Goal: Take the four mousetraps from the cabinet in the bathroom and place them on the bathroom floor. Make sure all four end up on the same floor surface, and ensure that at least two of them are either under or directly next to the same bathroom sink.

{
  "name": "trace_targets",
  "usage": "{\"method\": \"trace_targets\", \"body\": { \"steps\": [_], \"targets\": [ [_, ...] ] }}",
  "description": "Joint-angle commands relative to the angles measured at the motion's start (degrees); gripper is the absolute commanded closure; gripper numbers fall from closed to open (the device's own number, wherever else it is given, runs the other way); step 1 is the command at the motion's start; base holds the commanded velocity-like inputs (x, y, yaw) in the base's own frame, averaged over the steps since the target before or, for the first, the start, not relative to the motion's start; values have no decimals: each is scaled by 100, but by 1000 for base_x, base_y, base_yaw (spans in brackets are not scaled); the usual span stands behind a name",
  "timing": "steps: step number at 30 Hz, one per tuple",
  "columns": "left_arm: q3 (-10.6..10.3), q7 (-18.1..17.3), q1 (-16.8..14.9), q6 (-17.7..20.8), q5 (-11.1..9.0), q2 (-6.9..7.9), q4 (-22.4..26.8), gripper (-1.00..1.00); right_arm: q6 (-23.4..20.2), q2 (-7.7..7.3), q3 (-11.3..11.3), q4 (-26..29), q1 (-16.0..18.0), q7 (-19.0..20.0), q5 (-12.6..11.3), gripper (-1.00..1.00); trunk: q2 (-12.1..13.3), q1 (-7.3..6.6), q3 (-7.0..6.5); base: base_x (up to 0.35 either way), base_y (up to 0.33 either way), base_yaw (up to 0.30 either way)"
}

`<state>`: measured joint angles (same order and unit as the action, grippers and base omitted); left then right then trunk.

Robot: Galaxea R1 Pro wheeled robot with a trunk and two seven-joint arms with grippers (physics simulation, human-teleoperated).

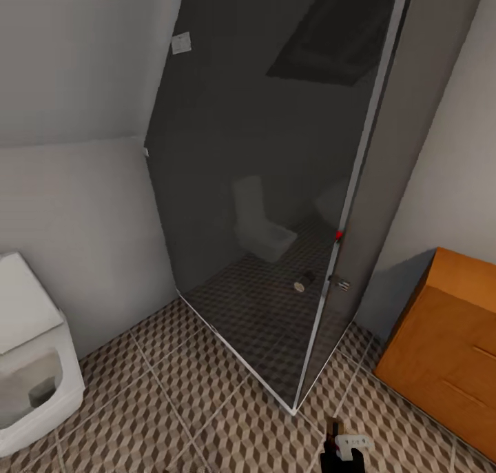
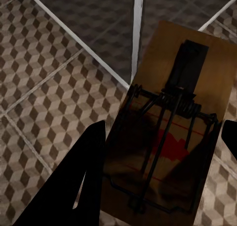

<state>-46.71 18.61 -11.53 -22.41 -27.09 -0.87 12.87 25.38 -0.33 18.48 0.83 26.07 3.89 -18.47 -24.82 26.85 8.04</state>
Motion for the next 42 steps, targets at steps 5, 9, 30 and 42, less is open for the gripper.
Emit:
{"method": "trace_targets", "body": {
  "steps": [5,9,30,42],
  "targets": [
    [-49,47,-7,-9,-7,0,-4,100,20,-2,18,-4,4,42,-60,100,-11,3,11,0,0,262],
    [-49,47,-7,-9,-7,0,-4,100,20,-2,19,-4,4,42,-60,100,-11,3,11,0,0,262],
    [-49,47,-7,-9,-7,0,-4,100,20,-2,20,-4,4,42,-60,100,-11,3,11,0,0,262],
    [-49,47,-7,-9,-7,0,-4,100,20,-2,15,-4,4,42,-60,100,-11,3,11,0,0,262]
  ]
}}
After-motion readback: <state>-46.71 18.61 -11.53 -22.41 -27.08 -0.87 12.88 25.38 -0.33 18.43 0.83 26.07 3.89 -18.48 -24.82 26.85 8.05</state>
